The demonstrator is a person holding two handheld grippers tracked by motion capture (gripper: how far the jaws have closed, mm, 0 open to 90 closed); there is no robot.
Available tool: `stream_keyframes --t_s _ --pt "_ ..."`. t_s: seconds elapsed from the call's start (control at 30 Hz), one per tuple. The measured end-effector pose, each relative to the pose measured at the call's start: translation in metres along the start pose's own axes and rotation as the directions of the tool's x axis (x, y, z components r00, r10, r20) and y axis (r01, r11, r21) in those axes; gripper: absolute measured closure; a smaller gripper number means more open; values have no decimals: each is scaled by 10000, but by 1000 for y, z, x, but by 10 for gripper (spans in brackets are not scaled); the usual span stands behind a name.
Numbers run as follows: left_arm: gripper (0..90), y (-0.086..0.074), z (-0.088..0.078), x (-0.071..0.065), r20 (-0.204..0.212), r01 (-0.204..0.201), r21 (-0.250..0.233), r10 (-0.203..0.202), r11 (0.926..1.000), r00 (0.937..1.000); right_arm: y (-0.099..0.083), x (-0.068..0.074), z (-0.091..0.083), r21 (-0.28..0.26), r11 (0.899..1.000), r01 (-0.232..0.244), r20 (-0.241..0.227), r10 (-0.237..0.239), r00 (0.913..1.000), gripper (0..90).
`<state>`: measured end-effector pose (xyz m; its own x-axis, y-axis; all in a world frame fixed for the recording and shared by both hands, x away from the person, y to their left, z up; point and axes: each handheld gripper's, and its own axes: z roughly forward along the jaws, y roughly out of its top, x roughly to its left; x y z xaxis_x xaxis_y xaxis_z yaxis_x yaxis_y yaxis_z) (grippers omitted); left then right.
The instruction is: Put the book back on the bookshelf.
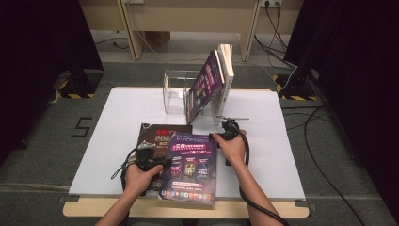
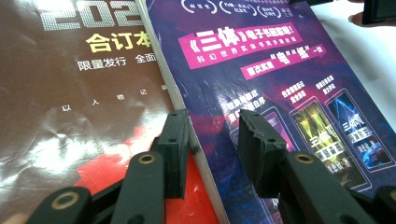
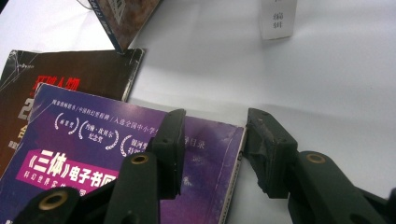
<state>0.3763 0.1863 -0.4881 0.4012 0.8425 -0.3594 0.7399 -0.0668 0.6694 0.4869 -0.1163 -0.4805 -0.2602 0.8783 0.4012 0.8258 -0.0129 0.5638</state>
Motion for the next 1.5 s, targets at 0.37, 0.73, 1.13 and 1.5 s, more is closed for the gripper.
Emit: stream_keyframes --t_s 0.37,0.73,1.13,1.5 --pt "628 -1 0 -2 -125 40 -14 -41 10000 9999 -4 2 -4 118 9992 -390 76 389 9992 568" --pt "628 -2 0 -2 -61 108 -57 -109 9999 9999 -4 -1 -9 575 9966 -582 -54 586 9983 540" --pt "628 -2 0 -3 -54 148 -117 -149 9998 9999 -4 -2 -12 821 9887 -1257 -125 1272 9918 534" --pt "627 -2 0 -3 -88 166 -86 -167 9998 9998 -10 1 -14 684 9943 -820 3 822 9966 578"
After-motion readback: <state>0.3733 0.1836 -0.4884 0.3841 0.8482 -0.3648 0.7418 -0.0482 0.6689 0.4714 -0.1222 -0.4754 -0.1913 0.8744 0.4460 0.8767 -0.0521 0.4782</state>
